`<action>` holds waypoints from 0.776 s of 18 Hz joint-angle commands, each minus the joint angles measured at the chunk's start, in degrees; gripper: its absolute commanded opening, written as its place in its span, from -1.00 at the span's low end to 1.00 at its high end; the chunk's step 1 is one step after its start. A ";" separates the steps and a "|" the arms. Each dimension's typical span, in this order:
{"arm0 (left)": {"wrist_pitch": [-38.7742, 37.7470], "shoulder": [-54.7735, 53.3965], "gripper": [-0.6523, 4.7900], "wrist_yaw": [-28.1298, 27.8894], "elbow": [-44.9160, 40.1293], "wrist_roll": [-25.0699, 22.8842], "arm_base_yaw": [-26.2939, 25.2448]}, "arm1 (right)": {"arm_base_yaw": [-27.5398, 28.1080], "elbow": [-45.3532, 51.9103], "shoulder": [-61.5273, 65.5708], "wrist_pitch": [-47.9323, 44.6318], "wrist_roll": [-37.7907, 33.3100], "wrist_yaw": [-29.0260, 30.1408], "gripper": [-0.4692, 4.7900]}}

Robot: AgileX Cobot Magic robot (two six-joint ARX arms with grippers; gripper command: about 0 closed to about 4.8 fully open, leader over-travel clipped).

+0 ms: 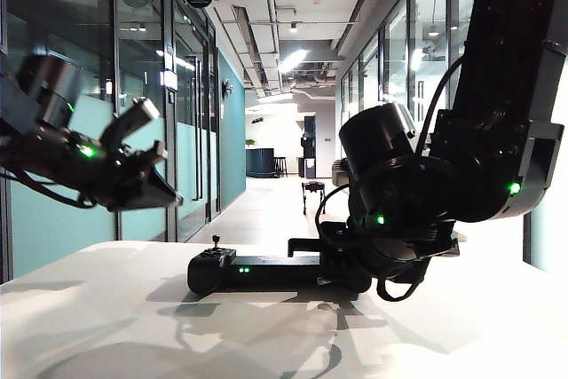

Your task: Push the left joystick on the remote control sitting on the white table backward to make the robot dog back up in a straight line until it returns close to you.

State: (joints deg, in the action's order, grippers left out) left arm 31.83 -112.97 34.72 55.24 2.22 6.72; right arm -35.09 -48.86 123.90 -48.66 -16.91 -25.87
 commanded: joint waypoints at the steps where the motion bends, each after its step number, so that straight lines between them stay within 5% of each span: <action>1: -0.13 -3.15 -0.78 1.38 3.74 -0.22 0.09 | 0.02 -0.24 -0.31 -1.27 0.20 -1.07 -0.27; 14: -6.88 -17.51 -0.78 1.55 20.28 -3.98 3.93 | 0.04 -0.22 -0.31 -1.18 0.20 -1.05 -0.27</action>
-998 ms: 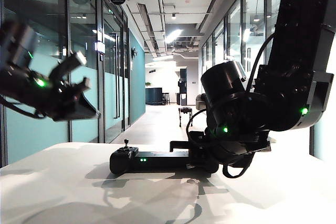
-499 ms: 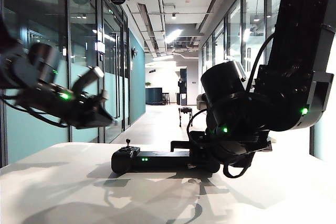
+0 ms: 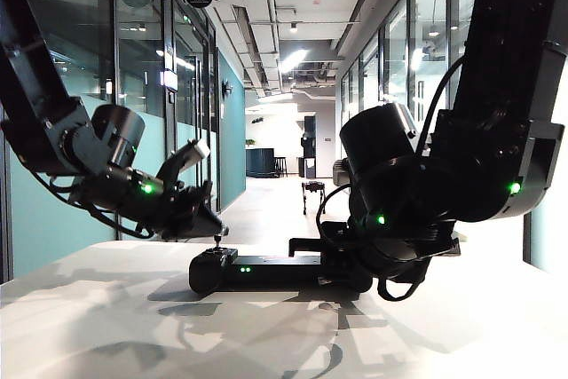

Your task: Push the left joystick on the remote control sitting on the white table backward to make the robot dog back up in a straight line until it returns close to you.

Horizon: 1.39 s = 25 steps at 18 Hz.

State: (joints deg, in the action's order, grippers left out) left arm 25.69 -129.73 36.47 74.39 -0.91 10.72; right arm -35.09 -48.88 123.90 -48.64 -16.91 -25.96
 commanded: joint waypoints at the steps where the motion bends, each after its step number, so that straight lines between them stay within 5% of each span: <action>1: -1.64 -1.36 -0.78 -0.15 2.01 -1.97 -0.09 | 0.04 -0.20 -0.31 -1.18 0.20 -0.96 -0.27; 3: -3.17 -1.92 -0.78 0.50 3.61 -6.71 -0.63 | 0.07 -0.20 -0.31 -1.20 0.20 -0.96 -0.27; 11: -8.11 -6.47 -0.78 17.40 12.02 -7.69 -5.05 | 0.07 -0.17 -0.31 -0.87 0.20 -0.96 -0.27; 25: -9.25 -8.50 -0.78 22.25 13.88 -15.82 -4.52 | 0.04 -0.17 -0.31 -0.87 0.20 -0.94 -0.27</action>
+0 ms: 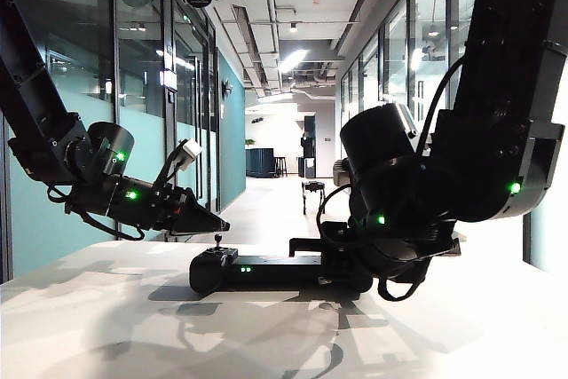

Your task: Push the left joystick on the remote control sitting on the white table backward to make the robot dog back up in a straight line until it returns close to you.

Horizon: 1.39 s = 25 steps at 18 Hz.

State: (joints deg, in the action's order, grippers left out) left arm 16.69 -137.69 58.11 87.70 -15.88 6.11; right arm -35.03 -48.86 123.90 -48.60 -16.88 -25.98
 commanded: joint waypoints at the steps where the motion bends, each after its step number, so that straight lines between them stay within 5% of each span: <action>1: -1.01 -1.29 -0.78 0.42 1.42 -0.90 0.09 | -0.02 -0.20 -0.31 -0.90 0.17 -0.92 -0.27; 14: -7.45 -1.95 -0.78 1.75 2.78 -7.93 0.39 | 0.00 -0.20 -0.28 -0.02 0.17 -0.92 -0.27; 25: -7.78 -1.88 -0.78 4.07 3.43 -9.40 0.33 | 0.02 -0.20 -0.28 0.00 0.17 -0.92 -0.27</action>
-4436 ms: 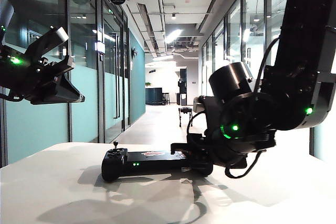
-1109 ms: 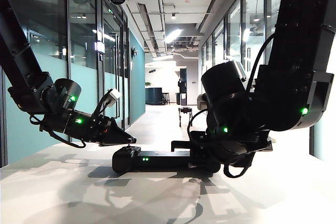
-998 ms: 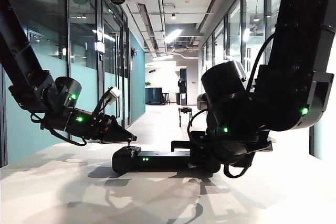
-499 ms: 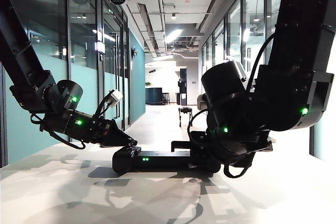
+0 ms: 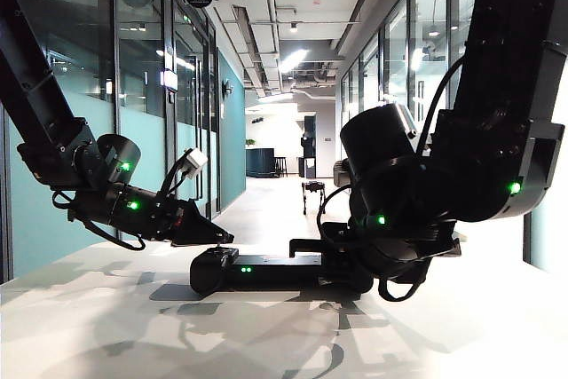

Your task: Push the left joystick on the remote control sitting on the white table backward to make the robot dog back up in a straight line until it returns close to you.

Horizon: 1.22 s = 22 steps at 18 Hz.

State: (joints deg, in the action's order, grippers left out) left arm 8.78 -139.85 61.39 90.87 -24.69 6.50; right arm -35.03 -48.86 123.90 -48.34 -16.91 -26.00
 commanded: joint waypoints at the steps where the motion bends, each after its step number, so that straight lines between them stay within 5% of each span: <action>1: 0.02 0.28 -0.78 0.81 0.35 -1.36 -0.35 | 0.02 -0.20 -0.28 -0.26 0.22 -0.92 -0.27; 5: -0.61 0.33 -0.78 3.21 0.44 -1.70 -1.44 | 0.02 -0.20 -0.28 -0.26 0.22 -0.94 -0.27; 10: 0.04 0.31 -0.78 -2.08 0.44 -1.90 -0.48 | 0.02 -0.20 -0.28 -0.26 0.17 -1.44 -0.27; 22: 3.74 0.31 -0.78 -2.19 0.55 -1.60 0.13 | 0.02 -0.20 -0.28 -0.28 0.20 -2.43 -0.27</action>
State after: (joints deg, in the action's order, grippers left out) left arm 11.51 -139.83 58.87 91.13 -26.15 6.52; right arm -35.03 -48.86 123.90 -48.14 -17.08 -27.59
